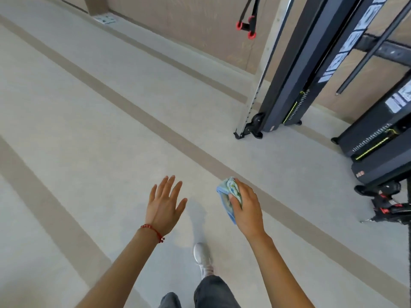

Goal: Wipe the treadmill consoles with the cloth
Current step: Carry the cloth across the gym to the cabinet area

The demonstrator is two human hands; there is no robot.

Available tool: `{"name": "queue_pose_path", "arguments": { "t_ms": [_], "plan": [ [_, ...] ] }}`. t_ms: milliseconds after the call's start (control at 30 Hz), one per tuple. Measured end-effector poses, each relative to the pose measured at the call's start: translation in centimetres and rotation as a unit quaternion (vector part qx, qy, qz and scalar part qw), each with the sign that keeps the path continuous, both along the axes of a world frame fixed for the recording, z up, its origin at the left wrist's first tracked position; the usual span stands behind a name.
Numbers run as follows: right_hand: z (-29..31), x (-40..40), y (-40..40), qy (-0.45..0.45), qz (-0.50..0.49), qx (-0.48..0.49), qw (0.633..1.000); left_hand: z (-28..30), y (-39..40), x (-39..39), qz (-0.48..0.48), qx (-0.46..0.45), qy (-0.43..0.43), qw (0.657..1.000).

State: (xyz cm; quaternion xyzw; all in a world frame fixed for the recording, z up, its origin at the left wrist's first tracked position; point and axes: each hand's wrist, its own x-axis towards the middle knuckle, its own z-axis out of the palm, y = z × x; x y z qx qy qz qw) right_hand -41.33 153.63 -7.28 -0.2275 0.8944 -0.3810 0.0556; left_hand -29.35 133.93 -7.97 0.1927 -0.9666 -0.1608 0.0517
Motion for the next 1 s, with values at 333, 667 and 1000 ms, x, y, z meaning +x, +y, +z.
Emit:
{"name": "queue_pose_path", "arguments": {
  "t_ms": [333, 667, 1000],
  "plan": [
    [0.4, -11.2, -16.5, -0.010, 0.220, -0.008, 0.975, 1.0, -10.0, -4.7, 0.204, 0.001, -0.007, 0.979],
    [-0.8, -13.6, -36.0, -0.024, 0.361, -0.019, 0.932, 0.6, -24.0, -5.1, 0.344, -0.001, 0.001, 0.939],
    [-0.5, -16.8, -60.1, -0.026, 0.378, -0.023, 0.925, 0.2, -46.4, -7.3, 0.365, -0.012, -0.006, 0.931]
  ]
}}
